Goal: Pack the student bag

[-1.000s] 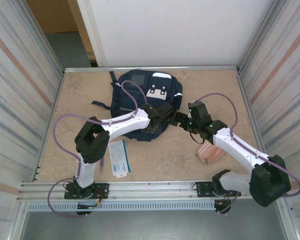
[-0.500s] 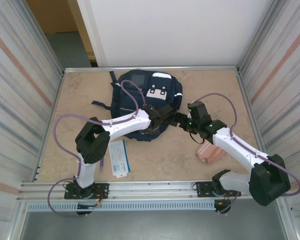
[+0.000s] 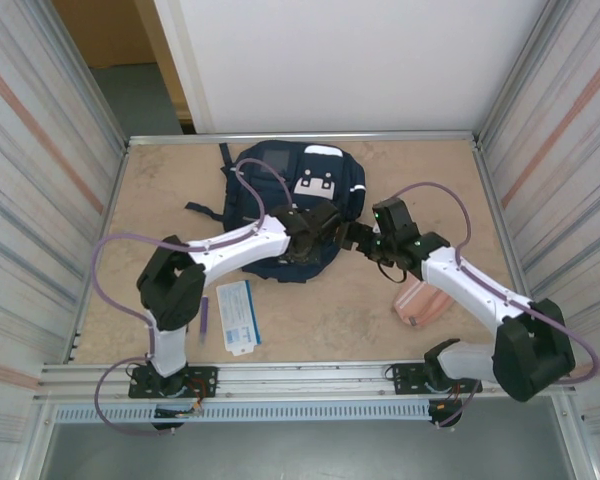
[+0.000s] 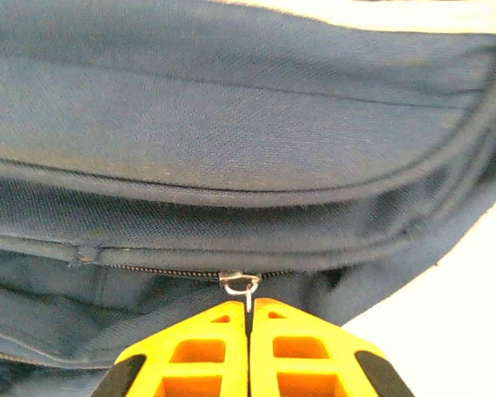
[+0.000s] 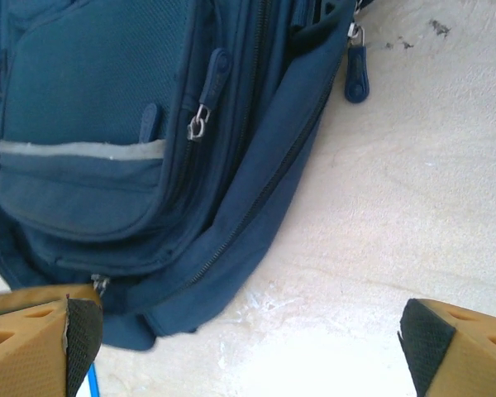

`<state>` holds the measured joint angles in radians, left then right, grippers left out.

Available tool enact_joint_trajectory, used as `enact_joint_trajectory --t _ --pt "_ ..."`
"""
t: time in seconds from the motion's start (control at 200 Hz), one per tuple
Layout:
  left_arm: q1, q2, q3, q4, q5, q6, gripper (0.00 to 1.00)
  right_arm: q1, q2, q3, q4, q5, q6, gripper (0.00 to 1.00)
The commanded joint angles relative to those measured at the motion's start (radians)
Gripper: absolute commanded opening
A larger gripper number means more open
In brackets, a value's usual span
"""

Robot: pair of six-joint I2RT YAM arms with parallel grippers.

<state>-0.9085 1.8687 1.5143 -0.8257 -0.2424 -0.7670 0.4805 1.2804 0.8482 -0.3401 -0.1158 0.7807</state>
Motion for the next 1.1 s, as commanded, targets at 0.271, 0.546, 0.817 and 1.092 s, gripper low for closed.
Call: enact_joint_trajectory --t 0.271,0.546,0.817,1.092 --pt "-0.024 -0.143 0.043 0.227 0.191 0.283 0.00 -0.019 0.231 0.333 -0.156 -0.283 0.457 0.82" --pt "-0.024 -0.146 -0.016 0.288 0.217 0.262 0.00 0.007 0.218 0.370 -0.369 -0.056 0.512 0.61" --pt "-0.020 -0.178 -0.068 0.319 0.203 0.260 0.00 -0.009 0.111 0.303 -0.374 -0.040 0.512 0.61" --pt "-0.020 -0.189 -0.115 0.356 0.230 0.214 0.00 0.036 0.180 0.260 -0.205 -0.182 0.594 0.51"
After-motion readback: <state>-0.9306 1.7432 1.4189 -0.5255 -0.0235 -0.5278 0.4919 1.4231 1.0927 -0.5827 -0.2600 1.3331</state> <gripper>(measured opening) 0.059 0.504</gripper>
